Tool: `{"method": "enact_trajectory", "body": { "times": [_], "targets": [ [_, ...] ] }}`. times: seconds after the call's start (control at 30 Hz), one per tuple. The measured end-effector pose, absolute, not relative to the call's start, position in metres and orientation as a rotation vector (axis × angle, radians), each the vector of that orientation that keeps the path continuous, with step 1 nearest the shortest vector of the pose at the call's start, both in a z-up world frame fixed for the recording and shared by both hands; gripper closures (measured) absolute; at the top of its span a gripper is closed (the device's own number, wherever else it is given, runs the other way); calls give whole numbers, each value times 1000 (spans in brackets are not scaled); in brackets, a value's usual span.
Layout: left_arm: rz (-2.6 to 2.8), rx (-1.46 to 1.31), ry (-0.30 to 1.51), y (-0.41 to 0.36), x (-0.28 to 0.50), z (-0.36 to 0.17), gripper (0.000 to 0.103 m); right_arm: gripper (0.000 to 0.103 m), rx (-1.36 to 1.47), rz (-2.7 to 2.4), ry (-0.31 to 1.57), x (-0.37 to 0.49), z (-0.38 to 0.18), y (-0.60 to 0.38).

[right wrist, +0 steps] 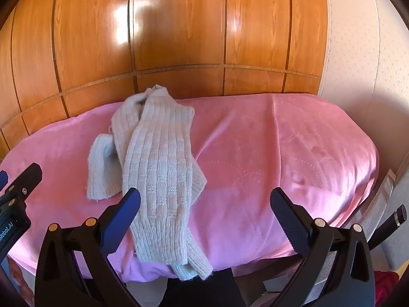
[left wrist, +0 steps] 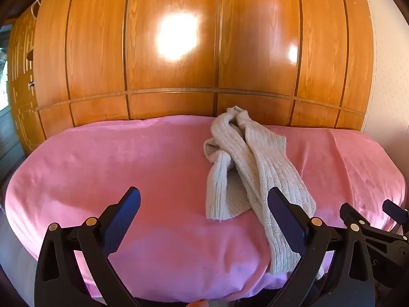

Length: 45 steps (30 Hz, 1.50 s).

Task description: Fold small clothes

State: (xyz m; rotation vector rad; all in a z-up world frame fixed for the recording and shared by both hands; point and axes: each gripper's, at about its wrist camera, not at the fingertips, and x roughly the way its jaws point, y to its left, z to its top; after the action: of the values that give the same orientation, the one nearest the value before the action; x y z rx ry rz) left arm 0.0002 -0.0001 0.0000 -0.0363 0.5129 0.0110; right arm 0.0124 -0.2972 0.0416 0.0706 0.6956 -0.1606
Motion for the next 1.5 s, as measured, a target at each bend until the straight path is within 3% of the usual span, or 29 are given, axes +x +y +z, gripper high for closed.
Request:
{"method": "enact_trajectory", "body": {
  "times": [0.4, 1.5],
  "targets": [
    [-1, -55, 533, -5, 8, -24, 4, 2, 53, -159, 727, 18, 31, -295],
    [-17, -48, 548, -2, 6, -11, 4, 2, 47, -148, 756, 22, 24, -295]
  ]
}}
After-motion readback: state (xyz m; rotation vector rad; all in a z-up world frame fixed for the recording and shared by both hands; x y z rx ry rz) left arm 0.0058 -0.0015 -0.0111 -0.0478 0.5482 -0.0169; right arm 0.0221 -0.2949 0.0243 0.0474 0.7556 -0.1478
